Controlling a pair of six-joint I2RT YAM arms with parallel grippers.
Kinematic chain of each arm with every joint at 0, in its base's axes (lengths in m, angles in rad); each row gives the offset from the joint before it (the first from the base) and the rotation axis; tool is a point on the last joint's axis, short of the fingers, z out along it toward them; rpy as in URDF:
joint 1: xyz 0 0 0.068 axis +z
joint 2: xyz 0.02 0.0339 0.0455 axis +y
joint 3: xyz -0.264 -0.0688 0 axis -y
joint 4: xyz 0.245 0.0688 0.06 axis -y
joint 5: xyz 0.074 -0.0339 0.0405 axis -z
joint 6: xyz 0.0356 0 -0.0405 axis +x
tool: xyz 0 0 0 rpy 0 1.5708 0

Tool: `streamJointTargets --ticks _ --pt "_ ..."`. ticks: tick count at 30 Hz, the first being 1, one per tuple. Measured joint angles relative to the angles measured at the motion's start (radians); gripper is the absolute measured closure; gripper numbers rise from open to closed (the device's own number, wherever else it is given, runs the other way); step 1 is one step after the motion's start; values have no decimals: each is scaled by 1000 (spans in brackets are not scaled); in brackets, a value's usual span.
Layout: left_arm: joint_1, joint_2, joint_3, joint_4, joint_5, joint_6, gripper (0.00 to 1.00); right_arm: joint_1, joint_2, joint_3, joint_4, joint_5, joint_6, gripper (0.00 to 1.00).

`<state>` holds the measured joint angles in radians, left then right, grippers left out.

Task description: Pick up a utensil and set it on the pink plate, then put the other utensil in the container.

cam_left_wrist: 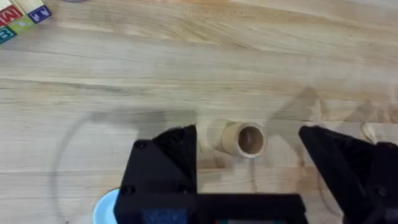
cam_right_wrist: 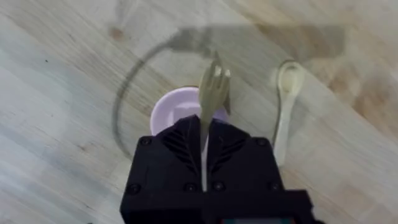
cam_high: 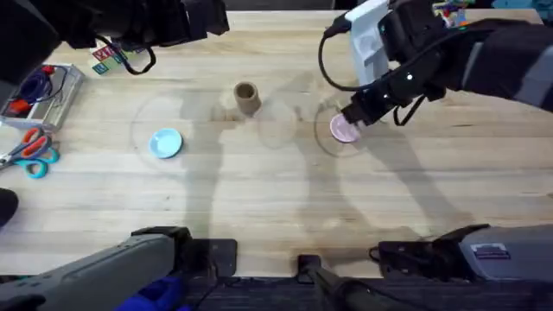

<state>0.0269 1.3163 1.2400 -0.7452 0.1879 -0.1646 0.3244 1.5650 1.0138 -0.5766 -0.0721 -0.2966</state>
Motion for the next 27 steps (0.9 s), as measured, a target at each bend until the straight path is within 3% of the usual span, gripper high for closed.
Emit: streamJointTargets --ticks 13,22,24,27 --pt "0 0 0 0 0 0 8 0 41 -3 -1 -19 0 963" --pt "0 0 0 0 0 0 8 0 41 -3 -1 -21 0 771" --pt "0 0 0 0 0 0 8 0 41 -3 -1 -22 3 677" --pt "0 0 0 0 0 0 8 0 41 -3 -1 -22 1 235"
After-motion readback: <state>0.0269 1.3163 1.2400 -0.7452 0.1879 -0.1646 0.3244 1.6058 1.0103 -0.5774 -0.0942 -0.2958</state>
